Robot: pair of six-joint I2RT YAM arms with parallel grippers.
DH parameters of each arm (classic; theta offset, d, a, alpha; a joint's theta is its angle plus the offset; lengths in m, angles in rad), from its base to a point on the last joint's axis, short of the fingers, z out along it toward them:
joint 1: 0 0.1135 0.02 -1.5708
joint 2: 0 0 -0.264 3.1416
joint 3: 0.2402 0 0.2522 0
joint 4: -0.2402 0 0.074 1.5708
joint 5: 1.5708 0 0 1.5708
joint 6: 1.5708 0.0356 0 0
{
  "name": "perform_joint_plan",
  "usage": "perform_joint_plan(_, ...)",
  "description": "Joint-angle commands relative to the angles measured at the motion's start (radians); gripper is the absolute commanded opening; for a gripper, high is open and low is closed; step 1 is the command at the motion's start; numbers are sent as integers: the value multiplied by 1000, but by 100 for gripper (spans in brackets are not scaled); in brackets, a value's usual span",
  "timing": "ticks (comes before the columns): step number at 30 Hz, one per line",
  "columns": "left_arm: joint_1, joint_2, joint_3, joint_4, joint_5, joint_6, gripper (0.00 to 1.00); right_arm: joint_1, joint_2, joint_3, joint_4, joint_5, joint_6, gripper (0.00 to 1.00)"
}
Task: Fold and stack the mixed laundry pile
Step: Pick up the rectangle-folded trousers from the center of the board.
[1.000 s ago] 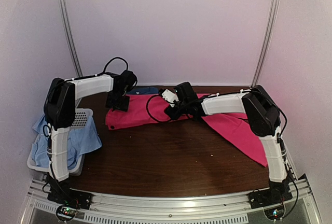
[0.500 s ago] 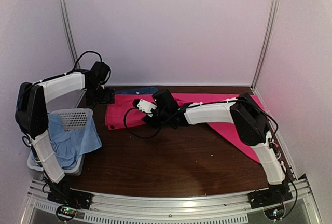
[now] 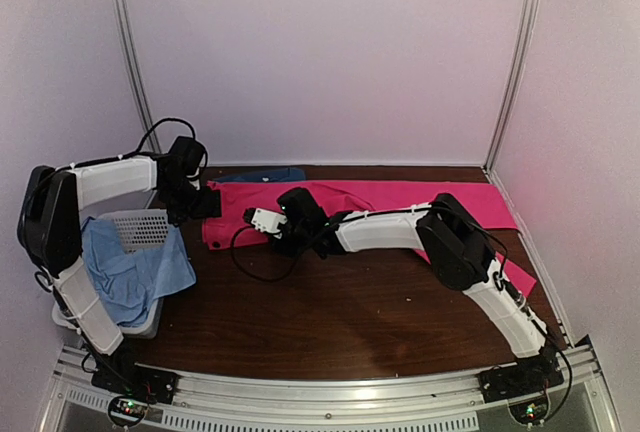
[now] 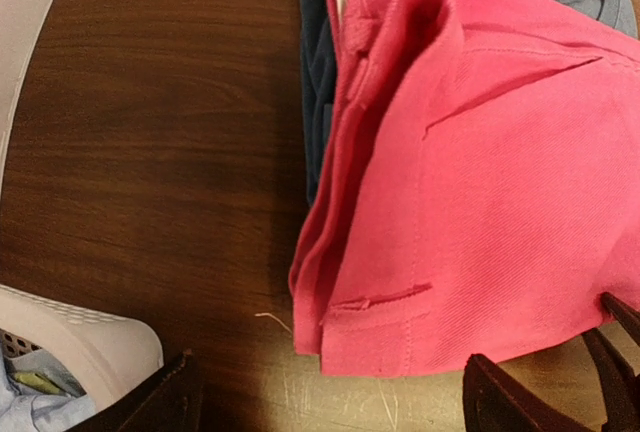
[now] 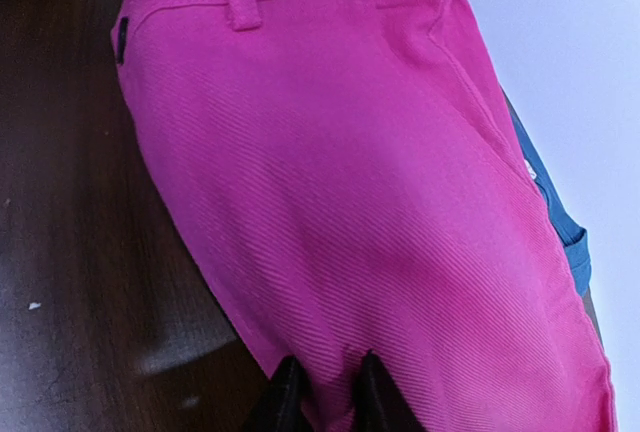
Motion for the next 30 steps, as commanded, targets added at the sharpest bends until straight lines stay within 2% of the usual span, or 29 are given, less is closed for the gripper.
perform_joint_plan(1, 24, -67, -37, 58, 26, -26, 92, 4, 0, 29, 19, 61, -25, 14)
perform_joint_plan(4, 37, -101, -64, 69, 29, -39, 93, 3, -29, 15, 31, 33, -18, 1)
perform_joint_plan(5, 42, -119, -75, 78, 36, -48, 94, 1, -39, 8, 43, 26, -13, 0)
perform_joint_plan(12, 54, -202, -176, 227, 119, -100, 98, -59, -92, 1, 86, -103, 137, 0)
perform_joint_plan(20, 57, -211, -215, 370, 245, -176, 98, -133, -102, -12, 127, -231, 298, 0)
perform_joint_plan(25, 58, -232, -269, 483, 254, -264, 98, -176, -100, -34, 175, -301, 406, 0)
perform_joint_plan(30, 60, -220, -289, 521, 229, -362, 98, -206, -89, -37, 203, -333, 458, 0)
